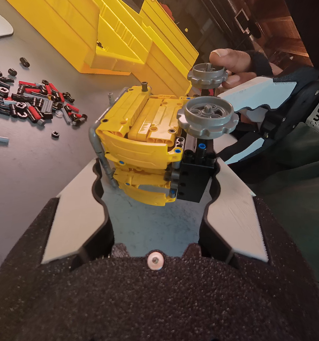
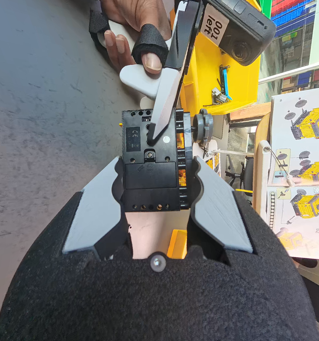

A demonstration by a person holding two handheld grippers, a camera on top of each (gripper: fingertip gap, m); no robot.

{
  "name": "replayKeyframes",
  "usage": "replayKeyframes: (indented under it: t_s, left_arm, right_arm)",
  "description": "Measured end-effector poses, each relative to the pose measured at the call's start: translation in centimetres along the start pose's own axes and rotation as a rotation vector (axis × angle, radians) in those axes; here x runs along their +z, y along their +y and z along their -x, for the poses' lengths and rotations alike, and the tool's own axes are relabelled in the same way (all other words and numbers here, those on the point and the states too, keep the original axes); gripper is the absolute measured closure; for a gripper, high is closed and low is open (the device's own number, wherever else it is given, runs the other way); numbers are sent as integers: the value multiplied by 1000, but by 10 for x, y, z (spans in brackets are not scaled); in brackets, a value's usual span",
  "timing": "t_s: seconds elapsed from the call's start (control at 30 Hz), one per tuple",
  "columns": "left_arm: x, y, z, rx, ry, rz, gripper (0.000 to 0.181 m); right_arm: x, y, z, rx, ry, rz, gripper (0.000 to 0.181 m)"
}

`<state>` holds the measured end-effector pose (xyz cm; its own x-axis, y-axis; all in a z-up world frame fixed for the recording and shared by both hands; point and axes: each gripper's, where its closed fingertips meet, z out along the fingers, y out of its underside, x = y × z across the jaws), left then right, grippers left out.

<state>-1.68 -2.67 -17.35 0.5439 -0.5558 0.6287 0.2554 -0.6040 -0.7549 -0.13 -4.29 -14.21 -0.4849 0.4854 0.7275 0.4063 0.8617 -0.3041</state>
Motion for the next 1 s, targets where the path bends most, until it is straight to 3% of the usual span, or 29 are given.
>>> replayKeyframes:
  t_s: [0.2,0.77,1.0]
  left_arm:
    - [6,-3,-2,44,-16,-11,53]
    - [6,-4,0,11,-65,-24,72]
    - [2,-2,-4,104,-90,-27,73]
  right_arm:
    - [-1,-1,2,-4,12,-30,107]
    - [-4,-2,0,37,21,-66,108]
    - [-4,-12,11,-83,80,-84,113]
